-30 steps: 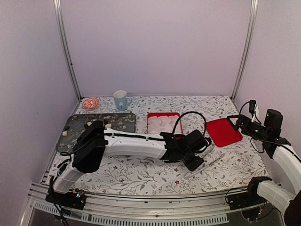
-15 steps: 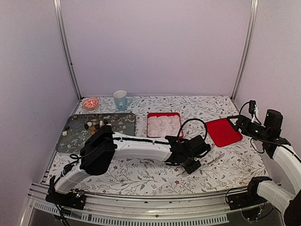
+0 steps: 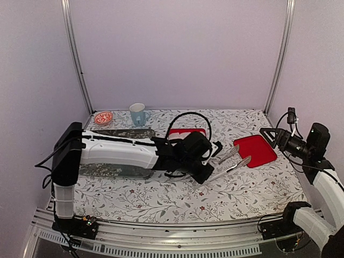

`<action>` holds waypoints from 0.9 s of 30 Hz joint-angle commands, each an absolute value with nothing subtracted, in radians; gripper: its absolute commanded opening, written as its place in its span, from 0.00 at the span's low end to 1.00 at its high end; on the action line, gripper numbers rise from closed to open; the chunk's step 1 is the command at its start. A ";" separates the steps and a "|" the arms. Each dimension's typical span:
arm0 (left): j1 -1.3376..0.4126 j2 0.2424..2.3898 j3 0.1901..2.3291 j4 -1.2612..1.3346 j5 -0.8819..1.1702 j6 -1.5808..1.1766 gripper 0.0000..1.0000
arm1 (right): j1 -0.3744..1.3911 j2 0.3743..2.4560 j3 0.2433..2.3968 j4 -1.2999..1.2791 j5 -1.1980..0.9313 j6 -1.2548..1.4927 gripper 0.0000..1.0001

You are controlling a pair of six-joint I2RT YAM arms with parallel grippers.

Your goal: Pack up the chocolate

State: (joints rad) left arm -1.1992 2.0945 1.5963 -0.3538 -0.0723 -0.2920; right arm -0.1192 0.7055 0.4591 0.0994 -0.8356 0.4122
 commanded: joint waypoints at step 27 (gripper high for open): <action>-1.059 1.586 1.158 0.308 0.197 -0.576 0.00 | 0.615 1.132 0.739 0.496 -0.935 0.383 0.67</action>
State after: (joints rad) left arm -1.0603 1.6215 1.1690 0.2115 0.1616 -0.5568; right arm 0.5720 1.0969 0.7120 0.4252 -0.9447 0.3920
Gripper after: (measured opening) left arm 0.021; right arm 0.701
